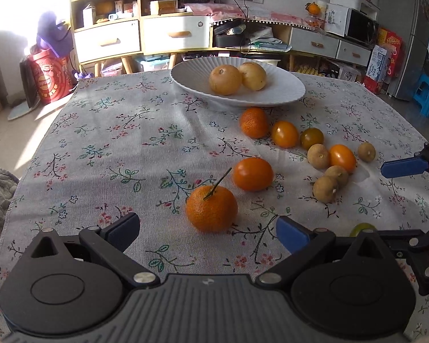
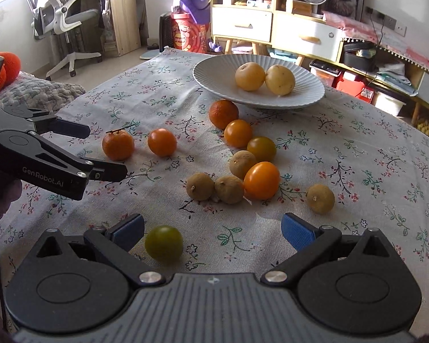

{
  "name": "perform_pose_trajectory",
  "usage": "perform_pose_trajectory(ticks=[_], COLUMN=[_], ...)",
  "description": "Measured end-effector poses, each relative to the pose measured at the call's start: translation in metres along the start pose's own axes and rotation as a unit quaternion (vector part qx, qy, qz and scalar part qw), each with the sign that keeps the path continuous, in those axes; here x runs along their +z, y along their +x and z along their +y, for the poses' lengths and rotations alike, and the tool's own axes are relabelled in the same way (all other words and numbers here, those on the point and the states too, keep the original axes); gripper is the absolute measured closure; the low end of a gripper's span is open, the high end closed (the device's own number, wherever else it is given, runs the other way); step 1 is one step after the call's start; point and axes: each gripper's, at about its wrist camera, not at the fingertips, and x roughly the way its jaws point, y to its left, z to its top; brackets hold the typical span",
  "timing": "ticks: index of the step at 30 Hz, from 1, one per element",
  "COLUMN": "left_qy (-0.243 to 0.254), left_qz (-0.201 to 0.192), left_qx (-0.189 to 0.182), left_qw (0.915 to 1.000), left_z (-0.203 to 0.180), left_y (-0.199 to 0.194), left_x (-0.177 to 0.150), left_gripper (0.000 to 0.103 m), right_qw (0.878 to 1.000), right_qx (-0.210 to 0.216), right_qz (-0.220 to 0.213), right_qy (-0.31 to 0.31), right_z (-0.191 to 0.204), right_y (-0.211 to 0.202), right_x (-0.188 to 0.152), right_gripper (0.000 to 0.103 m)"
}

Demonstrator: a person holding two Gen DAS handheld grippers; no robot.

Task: Organize fruits
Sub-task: 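Grasp the stemmed tangerine with left tool while right tool grasps another tangerine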

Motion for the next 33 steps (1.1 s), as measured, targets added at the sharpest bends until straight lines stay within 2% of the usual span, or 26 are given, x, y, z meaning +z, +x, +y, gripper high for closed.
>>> perform_pose_trajectory(ticks=[6,10,15,18,20,23,28,33], left_qy=[-0.008,-0.012,-0.029,-0.034,-0.03,-0.025,-0.029,-0.039], left_qz=[-0.023,-0.023,-0.023,-0.019,-0.014,-0.009,-0.006,-0.001], left_qx=[0.003,0.001,-0.004,-0.016,-0.019,-0.016,-0.016,-0.018], left_qw=[0.9997,0.9997,0.9993,0.9991,0.9993,0.9995,0.9994,0.9991], left_z=[-0.002,-0.001,0.005,0.007,0.005,0.003,0.004,0.006], left_y=[0.001,0.001,0.002,0.002,0.003,0.002,0.0,0.0], left_x=[0.0,0.0,0.001,0.003,0.005,0.007,0.014,0.019], left_gripper=[0.011,0.027,0.039,0.054,0.072,0.073,0.073,0.073], right_qw=[0.999,0.999,0.998,0.998,0.997,0.997,0.997,0.998], right_qx=[0.009,0.005,-0.002,-0.008,-0.013,-0.016,-0.004,-0.003], right_qz=[-0.033,-0.051,-0.062,-0.065,-0.067,-0.069,-0.063,-0.049], right_qy=[0.0,-0.002,0.015,0.019,0.019,0.029,0.037,0.037], right_z=[0.002,0.0,-0.005,-0.007,-0.007,-0.009,-0.013,-0.015], right_y=[0.001,0.01,0.023,0.027,0.031,0.036,0.046,0.061], right_x=[0.014,0.026,0.036,0.041,0.046,0.054,0.066,0.072], right_gripper=[0.001,0.001,0.004,0.005,0.007,0.011,0.029,0.041])
